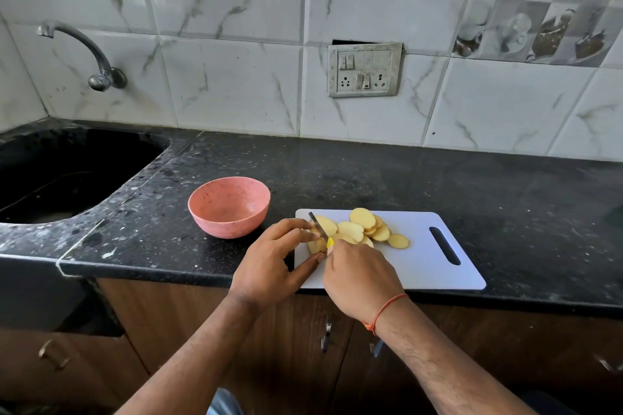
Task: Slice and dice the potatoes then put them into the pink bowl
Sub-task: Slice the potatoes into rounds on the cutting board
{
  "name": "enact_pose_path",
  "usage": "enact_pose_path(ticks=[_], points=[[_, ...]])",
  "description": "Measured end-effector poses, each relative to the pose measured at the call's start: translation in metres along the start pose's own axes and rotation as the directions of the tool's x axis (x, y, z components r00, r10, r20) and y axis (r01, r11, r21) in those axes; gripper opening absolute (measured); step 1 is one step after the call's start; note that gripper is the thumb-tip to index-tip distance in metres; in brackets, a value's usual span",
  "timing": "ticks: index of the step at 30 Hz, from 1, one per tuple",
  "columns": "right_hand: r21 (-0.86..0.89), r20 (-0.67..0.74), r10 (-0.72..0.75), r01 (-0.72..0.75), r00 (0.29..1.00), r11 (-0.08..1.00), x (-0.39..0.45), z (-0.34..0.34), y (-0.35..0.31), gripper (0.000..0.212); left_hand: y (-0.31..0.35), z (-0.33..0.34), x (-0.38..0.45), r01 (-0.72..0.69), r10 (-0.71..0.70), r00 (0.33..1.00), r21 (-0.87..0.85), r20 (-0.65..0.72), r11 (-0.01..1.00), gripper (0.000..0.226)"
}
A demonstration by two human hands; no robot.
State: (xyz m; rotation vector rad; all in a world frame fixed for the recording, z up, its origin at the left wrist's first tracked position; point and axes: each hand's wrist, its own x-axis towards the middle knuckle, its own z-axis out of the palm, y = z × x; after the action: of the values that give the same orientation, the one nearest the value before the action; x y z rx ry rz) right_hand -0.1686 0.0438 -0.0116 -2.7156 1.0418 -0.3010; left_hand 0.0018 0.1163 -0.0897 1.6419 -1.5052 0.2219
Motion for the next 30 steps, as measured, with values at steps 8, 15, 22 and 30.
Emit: enact_pose_path(ticks=[8,15,22,30], points=[[0.002,0.007,-0.003,0.003,1.0,1.0,-0.002,-0.001,0.0,0.023,0.0,0.0,0.0,0.004,-0.004,1.0,0.011,0.001,1.0,0.029],[-0.005,0.046,0.001,0.0,0.999,1.0,-0.001,-0.004,0.0,0.02,0.001,0.0,0.001,0.002,-0.002,1.0,-0.012,0.0,1.0,0.028],[-0.025,0.15,-0.002,0.005,0.989,1.0,0.008,-0.015,-0.001,0.019,0.001,0.0,0.003,0.003,-0.003,1.0,-0.008,0.009,1.0,0.028],[0.032,0.204,-0.006,-0.001,0.979,0.999,-0.006,-0.01,0.012,0.02,0.002,0.0,0.002,0.007,-0.007,1.0,-0.001,0.014,1.0,0.028]])
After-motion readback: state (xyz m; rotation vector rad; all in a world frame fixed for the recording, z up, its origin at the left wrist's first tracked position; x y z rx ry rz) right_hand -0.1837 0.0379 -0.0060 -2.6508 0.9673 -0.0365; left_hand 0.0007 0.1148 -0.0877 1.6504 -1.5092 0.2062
